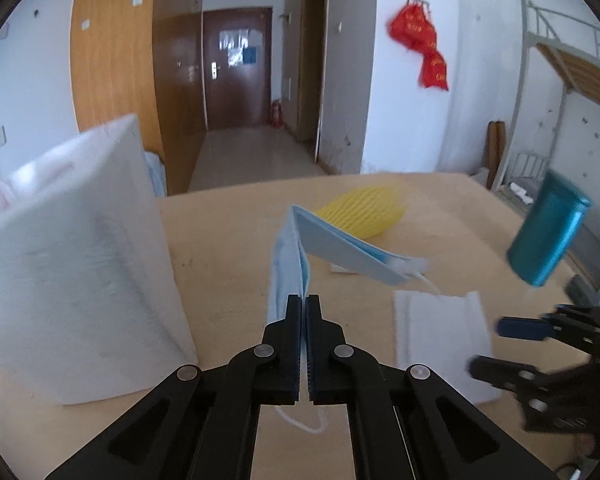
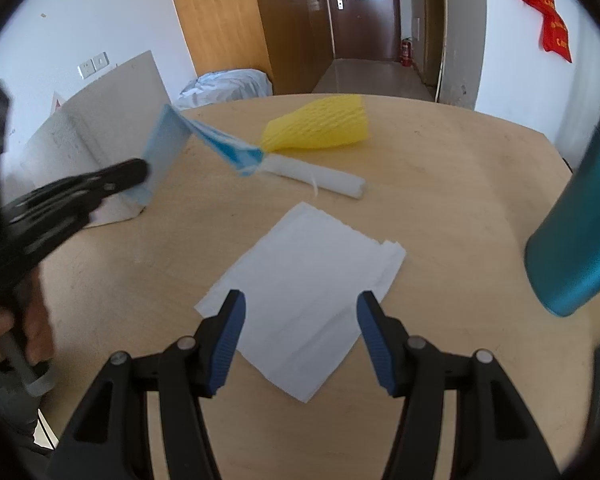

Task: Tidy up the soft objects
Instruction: 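Close the left gripper on the blue mask and lift it while the right gripper grasps the white tissue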

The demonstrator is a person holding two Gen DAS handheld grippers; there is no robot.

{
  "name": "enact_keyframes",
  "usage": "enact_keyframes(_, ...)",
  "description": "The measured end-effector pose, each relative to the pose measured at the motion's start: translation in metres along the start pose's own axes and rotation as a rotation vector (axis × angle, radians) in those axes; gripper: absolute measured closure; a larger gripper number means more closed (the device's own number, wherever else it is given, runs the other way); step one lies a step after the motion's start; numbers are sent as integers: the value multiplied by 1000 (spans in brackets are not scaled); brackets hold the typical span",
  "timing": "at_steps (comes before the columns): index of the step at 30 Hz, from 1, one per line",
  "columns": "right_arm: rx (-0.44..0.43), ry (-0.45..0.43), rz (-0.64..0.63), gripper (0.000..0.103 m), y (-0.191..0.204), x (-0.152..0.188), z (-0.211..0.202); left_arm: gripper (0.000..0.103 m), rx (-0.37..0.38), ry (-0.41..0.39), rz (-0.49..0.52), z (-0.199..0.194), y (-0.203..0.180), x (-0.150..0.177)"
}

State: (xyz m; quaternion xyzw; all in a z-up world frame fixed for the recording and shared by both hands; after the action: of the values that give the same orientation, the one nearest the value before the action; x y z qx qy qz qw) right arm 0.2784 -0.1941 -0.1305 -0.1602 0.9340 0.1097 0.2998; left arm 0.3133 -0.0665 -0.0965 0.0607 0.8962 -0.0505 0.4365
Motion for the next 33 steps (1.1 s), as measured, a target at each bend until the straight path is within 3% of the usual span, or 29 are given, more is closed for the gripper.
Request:
enact_keyframes(13,80,72,-89,41,8,-3,28,101,20,-84,-44,-48,14,-6)
enact_keyframes(28,94,98,-129,41,7,1,38,101,19,-166,-77,-94,30,-5)
enact_keyframes(29,91,99,-134,46,9,1,37,101,19,-170,-76,-96,29,-5)
enact_keyframes(33,74,111,-145,81,15,5,32,101,30,-176,-74,-101,29,-4)
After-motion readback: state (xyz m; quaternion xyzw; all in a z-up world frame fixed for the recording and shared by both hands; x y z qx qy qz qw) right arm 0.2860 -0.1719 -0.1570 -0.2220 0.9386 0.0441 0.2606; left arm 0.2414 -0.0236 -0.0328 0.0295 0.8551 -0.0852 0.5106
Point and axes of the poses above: each gripper's, at about its wrist camera, not at the fingertips, and z roughly the way its jaws point, y to its left, x to its underside, the point moved 9 cm from there along z, roughly the way its jaws point
